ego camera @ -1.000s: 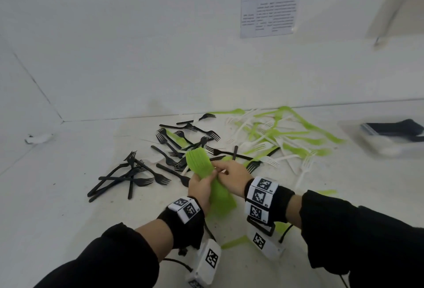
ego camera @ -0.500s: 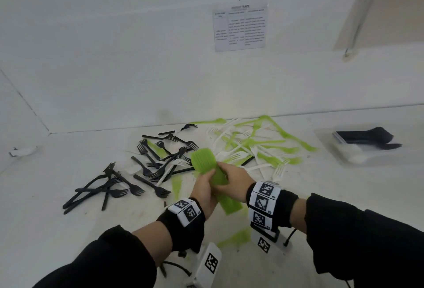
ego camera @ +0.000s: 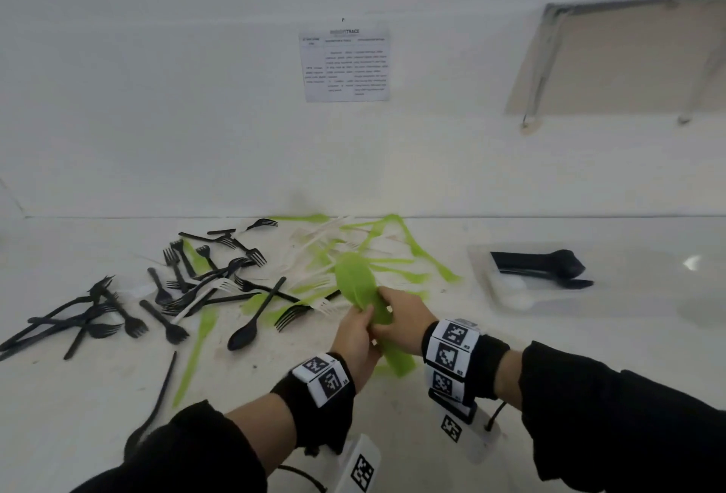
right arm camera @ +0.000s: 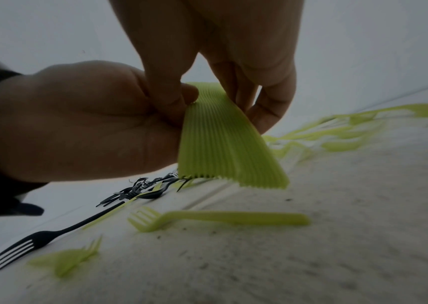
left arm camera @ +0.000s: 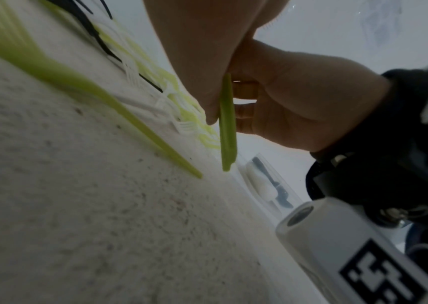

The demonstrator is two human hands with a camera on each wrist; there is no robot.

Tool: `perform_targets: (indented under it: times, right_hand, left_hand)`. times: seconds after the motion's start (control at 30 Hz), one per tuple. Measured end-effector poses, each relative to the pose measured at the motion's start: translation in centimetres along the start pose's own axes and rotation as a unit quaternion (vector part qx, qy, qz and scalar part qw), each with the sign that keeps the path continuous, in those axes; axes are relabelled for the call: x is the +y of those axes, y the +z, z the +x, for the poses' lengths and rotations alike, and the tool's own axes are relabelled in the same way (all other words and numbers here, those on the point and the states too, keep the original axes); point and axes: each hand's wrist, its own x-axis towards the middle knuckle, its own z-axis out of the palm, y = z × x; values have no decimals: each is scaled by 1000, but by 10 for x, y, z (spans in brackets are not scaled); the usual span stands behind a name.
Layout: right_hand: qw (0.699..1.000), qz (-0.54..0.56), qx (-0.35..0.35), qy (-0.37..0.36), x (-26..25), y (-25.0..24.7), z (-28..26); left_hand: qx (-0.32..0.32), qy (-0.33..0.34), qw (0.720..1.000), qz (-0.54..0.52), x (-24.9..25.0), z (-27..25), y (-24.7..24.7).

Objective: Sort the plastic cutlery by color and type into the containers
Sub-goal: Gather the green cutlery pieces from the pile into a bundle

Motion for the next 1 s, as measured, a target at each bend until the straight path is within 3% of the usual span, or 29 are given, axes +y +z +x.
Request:
perform_targets:
  times: [0.13,0.37,0.57,0.67,0.73,0.77,0.83,0.9,1.0]
  right_hand:
    - [1000,25,1,14,18,-22,-8]
    - [998,-26,11,50,36,-40,-14]
    - [998,-27,16,45,54,-58,-7]
    - [995,56,16,82,61,-80,-7]
    - [996,48,39,64,64,-102,-3]
    - [996,37,64,54,64,-116,-2]
    - [995,19,93,22,62,-146,-1]
    - [996,-92,-4,-8,61,-177,-1]
    - [946,-288,-149,7,63,-209,-5]
  left_hand:
    - [-20,-5,1000,12,-9,0,21]
    - [-18,5,997,80,-14,11,50]
    - [-59,31,990,124,-19,28,68]
    - [-73,42,981,172,-21,28,76]
    - [-89,80,959,256,-21,25,82]
    - [-104,115,933,326,-19,25,86]
    - [-143,196,835,493,-14,28,96]
    - [-170,258,702,641,-11,34,112]
    - [-148,296,536,776,-11,39,143]
